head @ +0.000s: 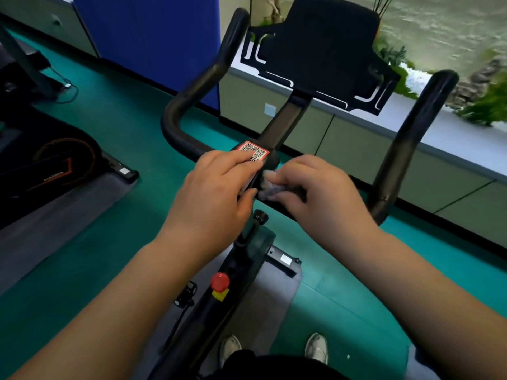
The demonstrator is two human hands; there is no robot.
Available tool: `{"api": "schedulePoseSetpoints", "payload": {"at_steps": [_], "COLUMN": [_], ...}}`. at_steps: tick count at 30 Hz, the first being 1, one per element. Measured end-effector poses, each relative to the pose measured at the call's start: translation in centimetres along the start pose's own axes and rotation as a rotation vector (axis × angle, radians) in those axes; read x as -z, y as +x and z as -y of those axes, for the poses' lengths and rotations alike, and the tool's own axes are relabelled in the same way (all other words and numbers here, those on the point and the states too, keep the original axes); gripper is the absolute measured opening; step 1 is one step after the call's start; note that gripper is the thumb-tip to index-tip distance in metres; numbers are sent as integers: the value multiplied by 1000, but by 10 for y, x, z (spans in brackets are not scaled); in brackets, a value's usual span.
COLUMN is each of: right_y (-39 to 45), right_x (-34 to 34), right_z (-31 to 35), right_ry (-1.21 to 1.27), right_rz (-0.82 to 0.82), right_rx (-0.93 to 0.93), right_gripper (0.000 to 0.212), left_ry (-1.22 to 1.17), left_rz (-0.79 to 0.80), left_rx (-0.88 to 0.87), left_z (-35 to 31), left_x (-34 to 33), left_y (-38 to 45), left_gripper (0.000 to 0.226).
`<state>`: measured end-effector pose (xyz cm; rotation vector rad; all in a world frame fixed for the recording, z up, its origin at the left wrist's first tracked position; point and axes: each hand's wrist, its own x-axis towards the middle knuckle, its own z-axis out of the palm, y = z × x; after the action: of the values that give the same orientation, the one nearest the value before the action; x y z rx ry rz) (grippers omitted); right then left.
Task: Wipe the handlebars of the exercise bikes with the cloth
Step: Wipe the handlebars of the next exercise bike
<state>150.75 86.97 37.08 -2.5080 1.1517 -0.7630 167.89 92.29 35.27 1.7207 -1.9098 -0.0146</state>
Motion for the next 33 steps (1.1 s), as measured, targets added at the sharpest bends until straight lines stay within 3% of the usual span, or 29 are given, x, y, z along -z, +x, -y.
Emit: {"api": "schedulePoseSetpoints", "payload": {"at_steps": [9,16,19,22,26,33], "right_y": [-35,3,-16,-32,-4,12], "right_x": [33,-8,14,33,12,36], "right_z": [-13,8,-3,-8,0,-18], "right_ry": [-121,-127,-107,-119,-24,-41], "right_rz": [57,3,74,56,42,416], "right_rx": [30,115,74,17,-142,-425], "right_gripper": [10,6,18,12,7,16], "left_ry": [-43,-51,-60,-69,-62,-55], "left_rz": [5,1,-4,-9,-1,11], "left_rx": [-11,-61,-73,-62,-61,-69], "left_z": [10,16,17,17,16,15], "left_x": [2,2,2,1,1,3], "left_y": [6,9,9,7,8,9], "left_gripper": [38,37,39,40,41,41]}}
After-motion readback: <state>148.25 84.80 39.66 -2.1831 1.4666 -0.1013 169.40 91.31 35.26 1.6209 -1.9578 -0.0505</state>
